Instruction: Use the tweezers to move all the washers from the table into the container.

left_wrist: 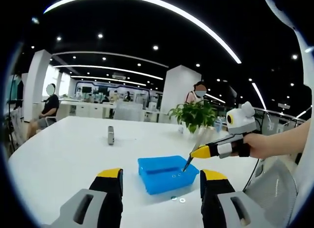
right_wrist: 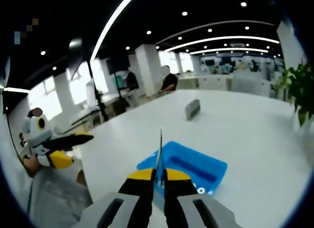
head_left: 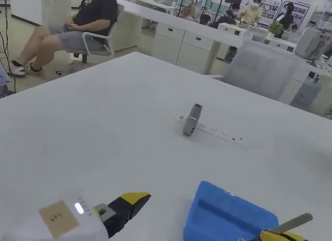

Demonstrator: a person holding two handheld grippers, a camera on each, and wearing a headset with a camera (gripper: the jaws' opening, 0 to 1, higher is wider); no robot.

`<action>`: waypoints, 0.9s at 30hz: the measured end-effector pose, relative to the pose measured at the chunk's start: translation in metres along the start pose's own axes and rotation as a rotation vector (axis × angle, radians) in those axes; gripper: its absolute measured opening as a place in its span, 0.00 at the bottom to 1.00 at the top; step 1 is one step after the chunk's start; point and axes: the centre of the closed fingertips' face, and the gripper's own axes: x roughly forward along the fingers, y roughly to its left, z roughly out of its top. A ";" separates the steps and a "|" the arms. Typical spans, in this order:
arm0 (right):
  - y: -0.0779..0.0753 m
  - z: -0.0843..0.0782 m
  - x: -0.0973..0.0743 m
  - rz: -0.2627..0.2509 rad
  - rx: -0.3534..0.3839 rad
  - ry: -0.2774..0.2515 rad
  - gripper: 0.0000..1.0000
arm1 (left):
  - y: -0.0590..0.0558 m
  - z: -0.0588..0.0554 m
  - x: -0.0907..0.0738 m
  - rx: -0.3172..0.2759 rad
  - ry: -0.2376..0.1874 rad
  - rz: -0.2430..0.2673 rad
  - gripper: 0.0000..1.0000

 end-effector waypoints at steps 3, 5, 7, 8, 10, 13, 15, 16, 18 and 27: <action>-0.002 0.002 0.007 0.006 -0.020 0.014 0.03 | 0.001 -0.002 0.000 0.010 0.011 0.005 0.64; -0.004 0.002 0.013 0.017 -0.010 0.022 0.03 | 0.001 0.000 0.000 0.011 0.002 0.005 0.64; 0.000 -0.002 0.019 0.061 -0.027 0.054 0.03 | 0.001 0.004 -0.002 0.001 -0.022 0.004 0.63; -0.002 -0.004 0.022 0.063 -0.061 0.077 0.03 | 0.002 0.005 -0.002 -0.006 -0.028 0.005 0.63; -0.005 -0.003 0.027 0.060 -0.077 0.090 0.03 | 0.002 0.003 -0.002 -0.015 -0.020 0.006 0.64; -0.012 0.002 0.032 0.057 -0.059 0.078 0.03 | 0.001 0.003 -0.001 -0.004 -0.014 0.006 0.64; -0.019 0.003 0.037 0.052 -0.044 0.082 0.03 | 0.002 0.002 -0.001 0.000 -0.012 0.008 0.63; -0.022 0.002 0.039 0.048 -0.043 0.087 0.03 | 0.002 0.002 -0.001 -0.001 -0.010 0.009 0.63; -0.027 -0.002 0.044 0.039 -0.042 0.104 0.03 | 0.003 0.001 -0.001 -0.003 -0.006 0.011 0.63; -0.043 -0.016 0.058 0.009 -0.029 0.157 0.03 | 0.005 -0.001 -0.002 0.000 0.005 0.023 0.62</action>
